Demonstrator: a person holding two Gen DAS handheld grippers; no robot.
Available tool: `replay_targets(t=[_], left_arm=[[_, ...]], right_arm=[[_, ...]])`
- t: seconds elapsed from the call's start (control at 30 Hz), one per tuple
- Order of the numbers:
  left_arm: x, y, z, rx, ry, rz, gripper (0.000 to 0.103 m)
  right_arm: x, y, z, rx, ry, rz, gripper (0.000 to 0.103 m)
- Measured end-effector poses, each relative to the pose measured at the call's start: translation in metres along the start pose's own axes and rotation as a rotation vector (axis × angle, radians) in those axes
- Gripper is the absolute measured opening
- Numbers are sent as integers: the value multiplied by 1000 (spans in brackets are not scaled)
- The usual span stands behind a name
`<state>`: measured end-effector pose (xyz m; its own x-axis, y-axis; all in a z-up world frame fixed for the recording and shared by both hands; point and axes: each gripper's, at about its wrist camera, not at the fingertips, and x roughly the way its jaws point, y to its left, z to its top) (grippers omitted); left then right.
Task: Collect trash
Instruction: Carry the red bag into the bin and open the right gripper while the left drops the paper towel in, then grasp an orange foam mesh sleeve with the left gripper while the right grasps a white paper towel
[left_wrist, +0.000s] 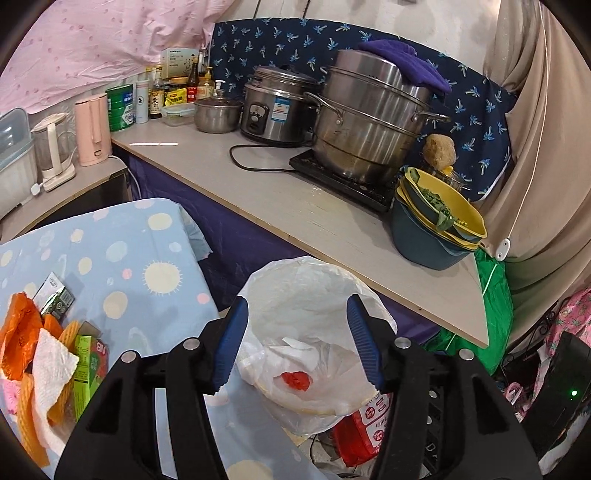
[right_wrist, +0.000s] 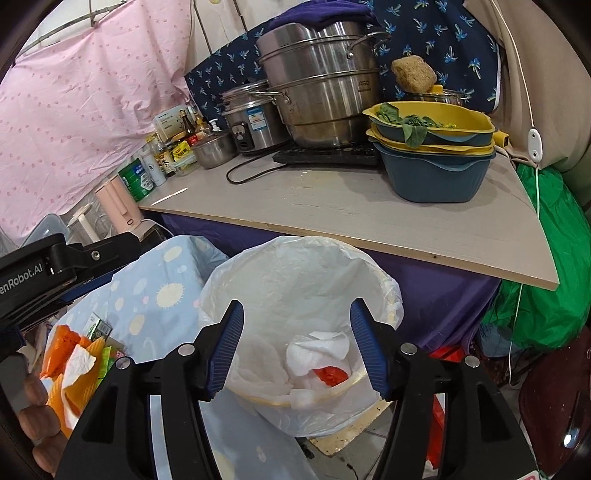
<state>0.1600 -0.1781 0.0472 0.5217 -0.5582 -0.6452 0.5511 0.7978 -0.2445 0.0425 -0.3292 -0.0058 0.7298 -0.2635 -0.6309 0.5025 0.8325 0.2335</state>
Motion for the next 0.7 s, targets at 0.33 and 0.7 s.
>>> replay_targets(t=[0.33,0.7], left_arm=[[-36,36,-8,-43,-36,59,53],[-79,98,-34,-130,-62,175,61]], right_arm=[[-15,43,-10,-62,-8,49,58],[-24,103,-34,-152,24,125,59]])
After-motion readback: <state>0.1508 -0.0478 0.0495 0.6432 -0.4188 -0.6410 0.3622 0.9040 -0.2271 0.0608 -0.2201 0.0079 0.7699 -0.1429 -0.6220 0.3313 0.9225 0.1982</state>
